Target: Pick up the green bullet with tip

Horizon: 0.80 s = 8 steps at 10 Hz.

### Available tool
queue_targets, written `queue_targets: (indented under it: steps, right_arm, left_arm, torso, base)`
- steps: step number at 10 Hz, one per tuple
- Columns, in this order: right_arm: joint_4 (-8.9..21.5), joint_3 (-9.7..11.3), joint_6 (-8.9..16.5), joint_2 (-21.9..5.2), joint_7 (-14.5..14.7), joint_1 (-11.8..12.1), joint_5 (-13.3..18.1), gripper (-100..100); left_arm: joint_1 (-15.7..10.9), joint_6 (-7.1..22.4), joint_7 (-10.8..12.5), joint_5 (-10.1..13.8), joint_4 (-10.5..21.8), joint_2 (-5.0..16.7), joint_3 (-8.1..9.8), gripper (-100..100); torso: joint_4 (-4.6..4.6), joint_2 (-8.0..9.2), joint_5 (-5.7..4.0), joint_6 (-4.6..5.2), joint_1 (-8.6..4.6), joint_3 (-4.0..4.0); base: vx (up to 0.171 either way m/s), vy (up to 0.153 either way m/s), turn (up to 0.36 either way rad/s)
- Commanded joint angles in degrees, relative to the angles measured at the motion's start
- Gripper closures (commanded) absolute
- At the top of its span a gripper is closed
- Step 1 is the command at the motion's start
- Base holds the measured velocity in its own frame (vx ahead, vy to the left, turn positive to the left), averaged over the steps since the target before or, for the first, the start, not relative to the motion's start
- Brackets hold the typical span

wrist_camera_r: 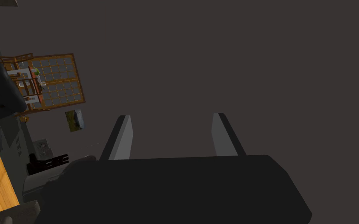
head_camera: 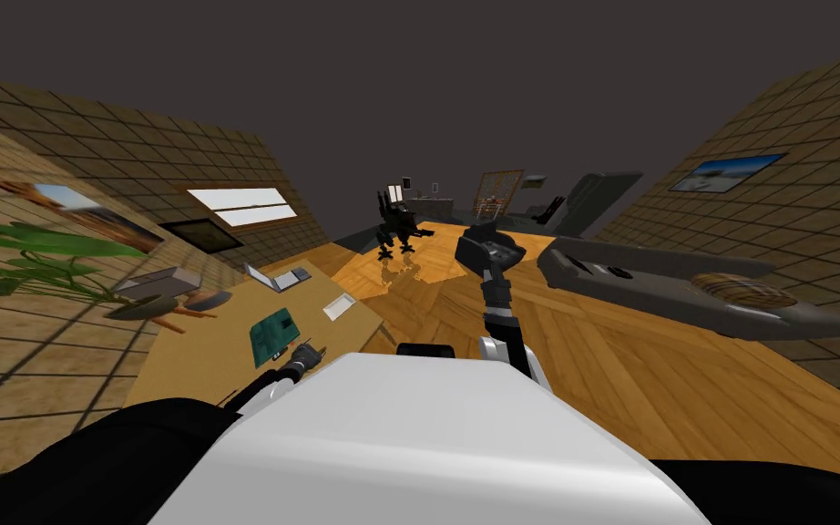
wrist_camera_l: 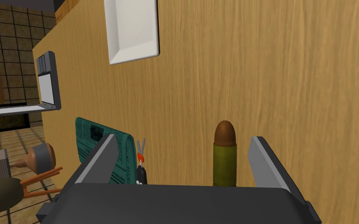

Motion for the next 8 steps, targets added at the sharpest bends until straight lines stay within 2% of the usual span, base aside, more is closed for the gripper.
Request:
queue_targets:
  steps: [1,2,3,4,6,7,8]
  right_arm:
    - [0.0,0.0,0.0,0.0,0.0,0.0,0.0,0]
    - [0.0,0.0,0.0,0.0,0.0,0.0,0.0,0]
    - [0.0,0.0,0.0,0.0,0.0,0.0,0.0,0]
    - [0.0,0.0,0.0,0.0,0.0,0.0,0.0,0]
    - [0.0,0.0,0.0,0.0,0.0,0.0,0.0,0]
    - [0.0,0.0,0.0,0.0,0.0,0.0,0.0,0]
    - [0.0,0.0,0.0,0.0,0.0,0.0,0.0,0]
  left_arm:
    - [0.8,1.8,1.1,2.9,2.9,2.1,-0.67,-100]
    - [0.8,1.8,1.1,3.9,3.0,2.1,-0.67,-100]
    - [1.4,3.9,2.1,5.5,4.9,3.3,-0.87,-100]
    - [1.4,3.9,2.1,6.4,5.0,3.3,-0.87,-100]
    - [2.7,7.5,3.9,10.6,8.5,5.6,-1.64,-100]
    - [2.7,7.8,3.9,11.3,8.8,5.6,-1.64,-100]
    - [3.3,9.7,4.8,13.1,10.5,6.7,-2.19,-100]
  torso:
    - [0.0,0.0,0.0,0.0,0.0,0.0]
    - [0.0,0.01,0.01,0.04,0.04,0.01]
    - [0.01,0.01,0.01,0.01,0.04,0.01]
    - [0.0,-0.04,0.01,0.06,0.05,-0.02]
    - [0.0,-0.01,0.0,0.03,0.01,0.0]
    - [-0.01,-0.06,0.02,0.05,0.1,-0.03]
    - [-0.01,-0.02,0.03,-0.01,0.1,-0.01]
  base:
    - [0.045,0.016,-0.223]
    - [0.041,0.017,-0.149]
    - [0.055,0.013,-0.279]
    - [0.046,0.016,-0.125]
    - [0.056,0.025,-0.278]
    - [0.045,0.039,-0.12]
    - [0.039,0.038,-0.247]
